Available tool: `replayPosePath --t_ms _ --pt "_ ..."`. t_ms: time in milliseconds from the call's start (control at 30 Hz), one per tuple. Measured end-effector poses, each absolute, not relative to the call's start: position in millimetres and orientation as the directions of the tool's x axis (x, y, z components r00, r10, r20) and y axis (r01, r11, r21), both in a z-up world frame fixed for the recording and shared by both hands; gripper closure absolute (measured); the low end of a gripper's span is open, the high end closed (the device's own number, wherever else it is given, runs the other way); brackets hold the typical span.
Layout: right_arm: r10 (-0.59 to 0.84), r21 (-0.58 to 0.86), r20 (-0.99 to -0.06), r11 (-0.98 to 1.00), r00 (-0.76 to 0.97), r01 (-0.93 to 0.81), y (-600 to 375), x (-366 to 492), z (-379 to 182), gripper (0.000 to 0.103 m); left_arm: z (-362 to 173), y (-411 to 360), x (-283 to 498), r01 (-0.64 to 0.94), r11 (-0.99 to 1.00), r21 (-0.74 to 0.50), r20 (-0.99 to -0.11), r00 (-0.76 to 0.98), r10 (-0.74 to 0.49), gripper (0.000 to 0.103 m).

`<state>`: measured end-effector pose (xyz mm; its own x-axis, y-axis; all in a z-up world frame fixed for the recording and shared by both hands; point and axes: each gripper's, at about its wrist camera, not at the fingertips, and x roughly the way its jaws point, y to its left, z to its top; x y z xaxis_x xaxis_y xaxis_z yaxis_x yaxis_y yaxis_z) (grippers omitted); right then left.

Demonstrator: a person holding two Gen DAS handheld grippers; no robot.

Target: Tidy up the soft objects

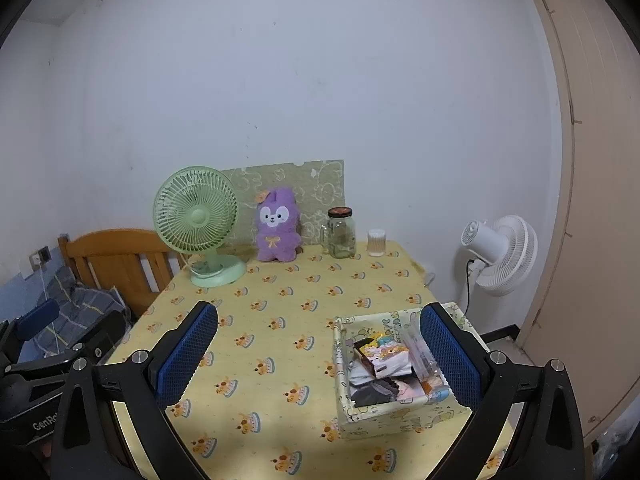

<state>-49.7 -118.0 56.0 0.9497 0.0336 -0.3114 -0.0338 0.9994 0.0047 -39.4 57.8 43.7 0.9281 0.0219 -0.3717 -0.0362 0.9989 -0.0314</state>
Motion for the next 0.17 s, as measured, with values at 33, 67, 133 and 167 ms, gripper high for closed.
replayPosePath --t_ms 33,67,133,167 --pt "0.033 0.004 -0.312 0.999 0.950 -0.034 -117.6 -49.3 55.9 0.001 43.8 57.9 -39.3 -0.036 0.999 -0.032 -0.371 0.928 0.022 0.000" --pt "0.033 0.005 -0.311 0.999 0.950 -0.034 -117.7 -49.2 55.8 0.001 43.7 58.1 -39.0 -0.036 0.999 -0.033 -0.370 0.929 0.021 0.000" --pt "0.034 0.007 -0.312 0.999 0.949 -0.033 -117.9 -48.9 55.7 0.001 43.2 58.4 -38.4 -0.036 0.999 -0.034 -0.372 0.928 0.021 0.000" --pt "0.033 0.007 -0.313 0.999 0.949 -0.032 -118.1 -48.5 55.5 0.001 43.8 58.1 -38.6 -0.036 0.999 -0.031 -0.371 0.928 0.022 0.000"
